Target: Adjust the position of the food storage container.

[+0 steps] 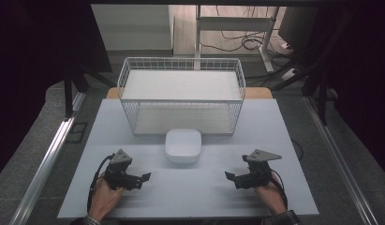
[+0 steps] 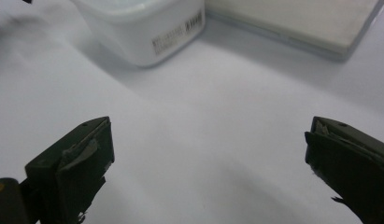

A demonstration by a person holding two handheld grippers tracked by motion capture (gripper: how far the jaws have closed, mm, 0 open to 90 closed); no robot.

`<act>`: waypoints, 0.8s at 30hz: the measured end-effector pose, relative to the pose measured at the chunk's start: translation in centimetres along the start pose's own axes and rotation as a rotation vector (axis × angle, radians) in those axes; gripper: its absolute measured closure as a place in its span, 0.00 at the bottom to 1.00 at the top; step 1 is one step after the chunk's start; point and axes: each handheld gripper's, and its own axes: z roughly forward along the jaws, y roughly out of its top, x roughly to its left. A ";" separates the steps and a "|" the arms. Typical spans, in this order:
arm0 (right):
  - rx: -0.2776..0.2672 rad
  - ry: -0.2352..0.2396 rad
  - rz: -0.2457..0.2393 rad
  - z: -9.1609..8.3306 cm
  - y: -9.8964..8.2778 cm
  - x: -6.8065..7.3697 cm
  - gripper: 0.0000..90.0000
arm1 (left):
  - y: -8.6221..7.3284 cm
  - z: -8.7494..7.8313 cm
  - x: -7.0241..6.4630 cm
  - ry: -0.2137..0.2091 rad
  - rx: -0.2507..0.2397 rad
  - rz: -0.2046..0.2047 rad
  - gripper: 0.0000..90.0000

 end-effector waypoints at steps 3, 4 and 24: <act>-0.019 -0.034 0.016 0.1 0.0 0.1 0.01 | 0.0 -0.1 0.2 0.031 -0.039 0.019 0.01; -0.024 -0.033 0.011 0.1 0.0 0.1 0.00 | -0.1 -0.1 0.2 0.026 -0.055 0.023 0.01; 0.037 -0.026 0.006 0.8 0.4 0.5 0.00 | 0.0 0.1 0.8 -0.027 -0.099 0.014 0.03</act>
